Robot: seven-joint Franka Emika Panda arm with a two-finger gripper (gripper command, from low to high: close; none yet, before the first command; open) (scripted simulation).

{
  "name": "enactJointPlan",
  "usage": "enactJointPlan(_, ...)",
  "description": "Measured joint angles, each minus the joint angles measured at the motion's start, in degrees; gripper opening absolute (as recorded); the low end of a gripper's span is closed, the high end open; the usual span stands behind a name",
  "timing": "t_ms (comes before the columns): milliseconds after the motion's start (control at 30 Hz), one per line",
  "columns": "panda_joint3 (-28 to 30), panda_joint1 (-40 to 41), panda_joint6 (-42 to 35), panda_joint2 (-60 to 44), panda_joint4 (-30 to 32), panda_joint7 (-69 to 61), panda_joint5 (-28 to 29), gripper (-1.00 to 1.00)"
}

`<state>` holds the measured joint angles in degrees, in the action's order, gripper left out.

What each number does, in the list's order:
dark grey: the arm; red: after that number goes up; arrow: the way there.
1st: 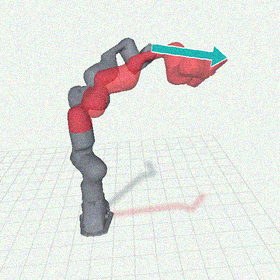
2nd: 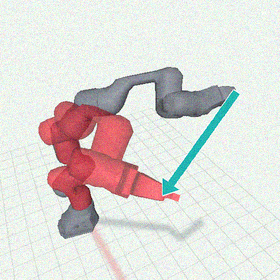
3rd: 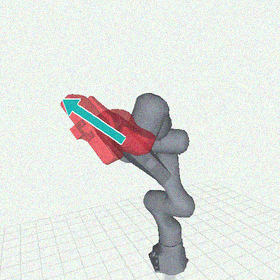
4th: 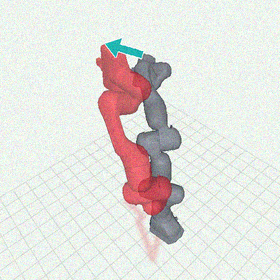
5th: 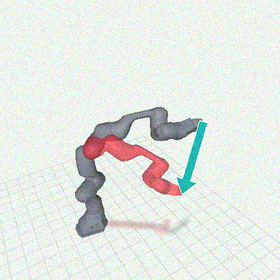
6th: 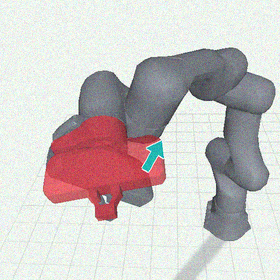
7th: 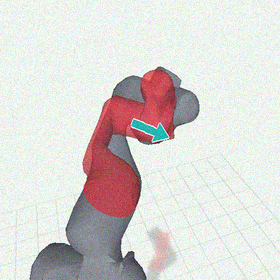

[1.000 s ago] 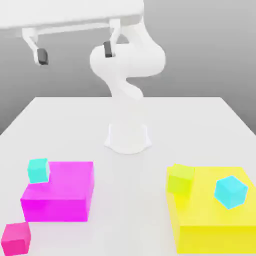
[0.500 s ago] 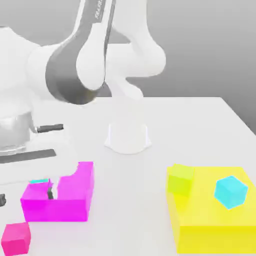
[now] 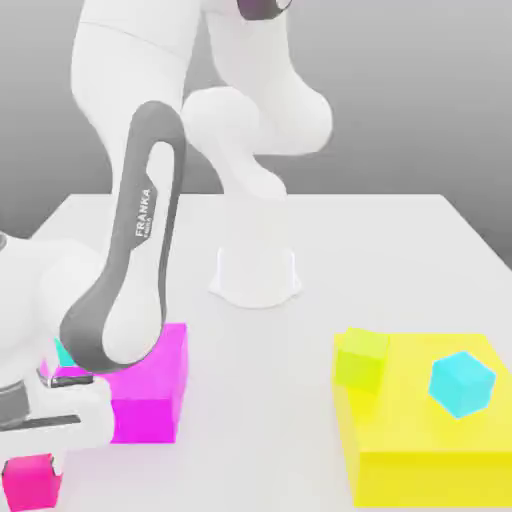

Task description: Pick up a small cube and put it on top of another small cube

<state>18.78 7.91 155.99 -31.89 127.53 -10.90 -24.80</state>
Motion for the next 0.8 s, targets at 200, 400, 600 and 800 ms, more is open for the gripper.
enactJointPlan(200,4.3,-4.8,-6.7,9.5,3.0,4.4,5.5,-1.00)
enactJointPlan(400,-0.7,-12.1,-12.2,19.5,8.8,8.3,6.5,-1.00)
enactJointPlan(600,-6.3,-21.1,-16.4,31.0,15.2,14.6,11.1,-1.00)
enactJointPlan(800,-12.3,-25.9,-20.0,43.4,21.8,23.1,18.8,-1.00)
